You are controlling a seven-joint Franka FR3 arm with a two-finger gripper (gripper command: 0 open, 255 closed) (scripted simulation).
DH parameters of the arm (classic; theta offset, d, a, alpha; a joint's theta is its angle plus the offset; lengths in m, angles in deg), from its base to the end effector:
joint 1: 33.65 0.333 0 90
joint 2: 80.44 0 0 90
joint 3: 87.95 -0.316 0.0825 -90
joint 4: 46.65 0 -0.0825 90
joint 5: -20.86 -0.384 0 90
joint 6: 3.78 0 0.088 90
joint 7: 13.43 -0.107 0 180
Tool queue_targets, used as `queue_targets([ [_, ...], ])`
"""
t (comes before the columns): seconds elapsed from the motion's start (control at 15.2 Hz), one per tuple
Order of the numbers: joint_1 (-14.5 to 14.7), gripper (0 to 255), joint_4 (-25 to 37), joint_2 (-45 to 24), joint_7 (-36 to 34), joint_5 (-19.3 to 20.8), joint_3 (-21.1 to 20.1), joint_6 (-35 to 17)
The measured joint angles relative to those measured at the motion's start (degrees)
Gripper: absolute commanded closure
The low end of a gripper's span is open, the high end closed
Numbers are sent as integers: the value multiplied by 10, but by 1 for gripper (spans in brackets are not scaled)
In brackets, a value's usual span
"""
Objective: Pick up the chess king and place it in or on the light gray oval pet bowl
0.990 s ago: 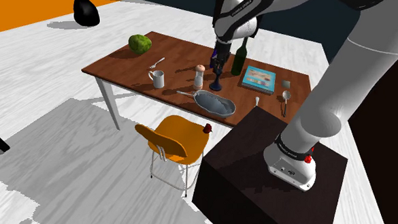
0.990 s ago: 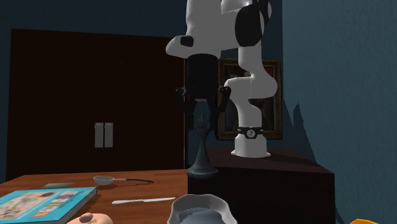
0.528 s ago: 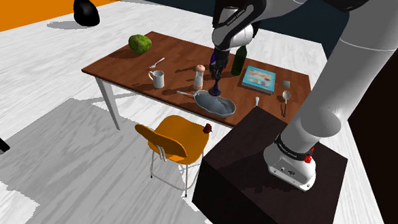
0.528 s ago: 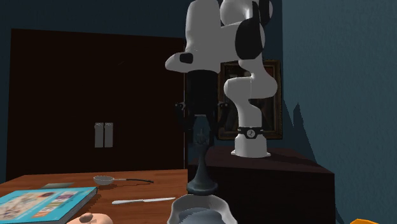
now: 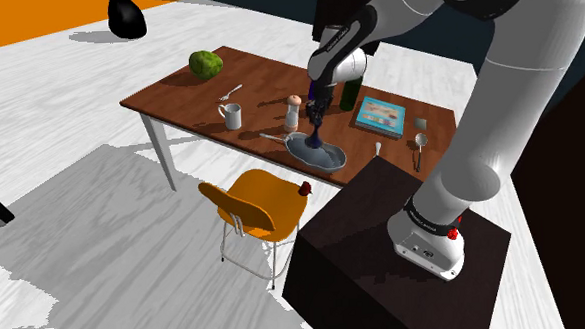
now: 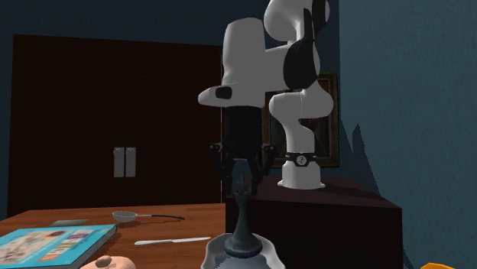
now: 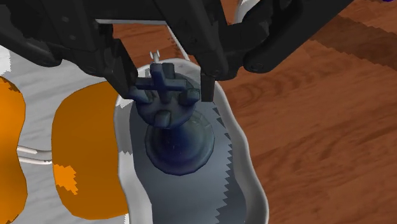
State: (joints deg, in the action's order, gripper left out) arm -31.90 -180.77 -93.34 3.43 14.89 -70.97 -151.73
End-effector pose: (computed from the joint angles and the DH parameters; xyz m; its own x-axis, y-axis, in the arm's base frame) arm 0.5005 -0.1403 0.2450 0.9984 -0.0510 0.0255 -0.0514 -0.9986 0.0156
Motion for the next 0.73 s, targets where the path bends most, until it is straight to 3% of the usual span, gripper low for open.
queue_targets([
  [0.46, -2, 255, -2, -12, 5, -8, -3, -14],
  [0.53, -2, 0, -2, -13, 5, -8, -4, -14],
  [0.73, -2, 0, -2, -13, 5, -8, -4, -14],
])
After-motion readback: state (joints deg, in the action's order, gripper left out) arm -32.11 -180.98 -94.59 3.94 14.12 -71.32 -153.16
